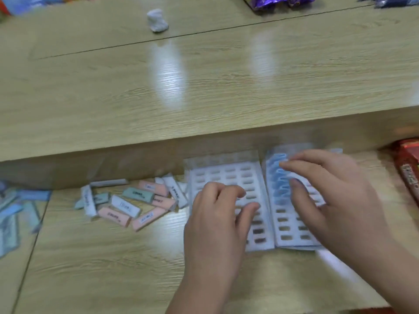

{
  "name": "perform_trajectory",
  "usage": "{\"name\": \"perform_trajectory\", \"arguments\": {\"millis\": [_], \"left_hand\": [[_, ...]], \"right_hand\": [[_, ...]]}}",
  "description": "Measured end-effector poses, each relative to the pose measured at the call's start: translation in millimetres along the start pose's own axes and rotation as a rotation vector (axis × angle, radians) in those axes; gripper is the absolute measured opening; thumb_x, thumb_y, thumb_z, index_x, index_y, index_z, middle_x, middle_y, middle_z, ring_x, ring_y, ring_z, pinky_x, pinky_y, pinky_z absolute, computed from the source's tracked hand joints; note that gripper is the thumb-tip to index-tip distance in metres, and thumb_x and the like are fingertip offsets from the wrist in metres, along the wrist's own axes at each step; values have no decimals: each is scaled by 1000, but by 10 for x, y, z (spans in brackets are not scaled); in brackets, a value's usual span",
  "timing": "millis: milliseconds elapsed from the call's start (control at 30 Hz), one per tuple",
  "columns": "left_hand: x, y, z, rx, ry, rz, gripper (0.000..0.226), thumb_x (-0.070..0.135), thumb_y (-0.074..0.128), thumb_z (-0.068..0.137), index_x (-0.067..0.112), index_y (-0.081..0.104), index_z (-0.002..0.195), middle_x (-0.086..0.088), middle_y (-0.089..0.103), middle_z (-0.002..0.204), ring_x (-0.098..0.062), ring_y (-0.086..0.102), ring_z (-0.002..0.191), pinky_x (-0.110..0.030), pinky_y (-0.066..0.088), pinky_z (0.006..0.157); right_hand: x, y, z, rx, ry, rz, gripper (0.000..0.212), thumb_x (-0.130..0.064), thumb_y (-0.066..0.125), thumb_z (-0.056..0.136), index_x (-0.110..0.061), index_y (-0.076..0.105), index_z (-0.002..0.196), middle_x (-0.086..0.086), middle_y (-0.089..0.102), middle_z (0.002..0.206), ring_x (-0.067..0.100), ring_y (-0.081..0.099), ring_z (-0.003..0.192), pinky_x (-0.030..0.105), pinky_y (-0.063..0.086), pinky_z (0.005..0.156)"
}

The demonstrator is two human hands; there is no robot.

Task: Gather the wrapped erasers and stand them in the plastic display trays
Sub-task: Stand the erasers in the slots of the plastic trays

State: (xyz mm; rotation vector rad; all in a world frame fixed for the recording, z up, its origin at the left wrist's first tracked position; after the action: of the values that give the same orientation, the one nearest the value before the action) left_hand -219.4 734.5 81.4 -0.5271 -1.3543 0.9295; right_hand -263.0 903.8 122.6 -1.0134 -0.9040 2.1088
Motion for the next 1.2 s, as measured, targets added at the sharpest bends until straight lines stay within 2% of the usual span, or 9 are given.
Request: {"name": "perform_trajectory", "arguments": {"millis": [100,233,367,600,733,867,967,1067,1200], "left_hand": [[-570,-459,-93,45,-82,-9,17,45,62,89,35,63,102,18,53,96,-6,55,78,-31,52,61],[-1552,-1033,-218,122,-261,68,20,36,64,87,32,62,107,11,54,99,-16,61,79,-39,53,67],[-2206,-1225,-195,53,-330,218,37,33,65,88,25,62,123,-5,54,118,-30,59,101,-38,49,76],[-2723,-1312,-96,85,-496,204,49,39,66,87,13,53,127,-12,49,117,-34,54,105,-35,39,74],[-2513,-1209,-38,-17,-245,291,33,36,73,83,20,66,111,-13,50,119,-31,47,108,-36,41,76],[-2450,-996,-85,-171,-113,372,28,35,78,78,27,73,105,-15,50,136,-36,42,121,-53,50,89],[-2451,-980,-82,-188,-99,347,27,35,78,78,23,74,102,-13,52,137,-35,40,123,-55,50,87],[-2418,-1018,-81,-157,-98,322,20,36,77,78,21,73,91,-12,55,133,-33,40,122,-54,49,88],[-2346,-1146,-85,-82,-102,302,20,34,82,74,22,70,85,-5,60,118,-30,47,112,-49,45,83]], "right_hand": [[-765,446,88,-128,-79,114,28,-22,60,89,-16,69,116,-3,66,111,19,58,100,23,41,88],[-1554,1236,142,-350,-131,147,32,-34,57,87,-25,62,117,-9,65,110,19,60,97,31,54,76],[-1862,1940,211,-553,-183,-191,35,-40,82,62,-24,67,88,-6,65,78,20,59,75,32,47,58],[-1771,2130,228,-613,-73,-452,58,-46,92,39,-13,64,78,5,59,63,29,58,60,32,36,51],[-1705,2106,151,-654,-52,-510,59,-40,95,32,-13,62,73,3,58,59,28,55,58,33,37,52],[-1659,2205,86,-763,-50,-506,56,-33,95,27,-17,63,70,1,58,59,27,56,58,31,37,52],[-1682,2210,98,-800,-89,-513,53,-49,92,45,-18,66,78,1,61,67,26,58,66,31,36,55],[-1751,2157,148,-786,-128,-483,44,-53,63,86,-21,55,115,1,60,107,26,54,103,35,30,71],[-1757,2127,186,-809,-99,-421,50,-56,55,89,-22,49,125,-3,54,120,23,47,114,33,27,73]]}}
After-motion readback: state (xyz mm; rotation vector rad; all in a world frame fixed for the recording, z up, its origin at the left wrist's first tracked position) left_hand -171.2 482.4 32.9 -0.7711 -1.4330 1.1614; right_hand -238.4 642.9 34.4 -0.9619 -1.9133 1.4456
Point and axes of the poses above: each hand's wrist, its own z-axis towards the middle knuckle, its own y-axis out of the palm, x = y × z, the point moved 10 cm from there along z, towards the middle knuckle
